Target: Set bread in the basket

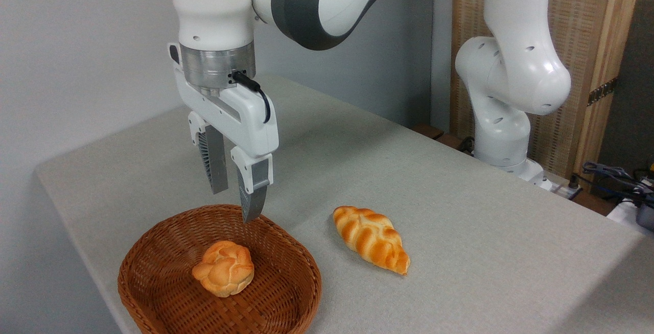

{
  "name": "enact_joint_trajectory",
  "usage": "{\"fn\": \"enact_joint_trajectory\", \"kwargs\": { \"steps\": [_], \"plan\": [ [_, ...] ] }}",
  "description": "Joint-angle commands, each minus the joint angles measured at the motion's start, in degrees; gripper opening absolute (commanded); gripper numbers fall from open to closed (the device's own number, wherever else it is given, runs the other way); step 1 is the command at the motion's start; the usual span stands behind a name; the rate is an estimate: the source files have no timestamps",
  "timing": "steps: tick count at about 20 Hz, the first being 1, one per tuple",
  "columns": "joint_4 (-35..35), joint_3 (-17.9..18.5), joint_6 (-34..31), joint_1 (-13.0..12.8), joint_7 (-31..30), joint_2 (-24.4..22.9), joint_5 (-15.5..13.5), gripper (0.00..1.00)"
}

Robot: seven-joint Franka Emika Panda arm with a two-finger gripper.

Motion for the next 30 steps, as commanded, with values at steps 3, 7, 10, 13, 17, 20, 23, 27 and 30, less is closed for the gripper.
{"fn": "enact_joint_trajectory", "kwargs": {
  "steps": [3, 7, 10, 13, 17, 20, 23, 27, 30],
  "plan": [
    [0.76, 0.60, -1.15, -0.28, -0.64, -1.47, -0.01, 1.00],
    [0.76, 0.60, -1.15, -0.28, -0.81, -1.47, -0.09, 1.00],
    [0.68, 0.34, -1.33, -0.28, -0.55, -1.47, -0.09, 1.00],
    [0.50, 0.25, -1.33, -0.37, 0.06, -1.47, -0.09, 1.00],
    [-0.55, 0.07, -1.24, -0.72, 0.85, -1.73, -0.18, 1.00],
    [-3.18, 0.07, -0.80, -0.81, 3.30, -3.48, -0.18, 1.00],
    [-7.39, 0.07, -0.62, -0.81, 11.19, -6.56, -0.18, 1.00],
    [-13.37, 0.60, -1.24, -0.72, 26.31, -11.30, -0.09, 1.00],
    [-17.07, 0.78, -2.46, -0.11, 37.03, -13.86, 0.08, 1.00]
  ]
}}
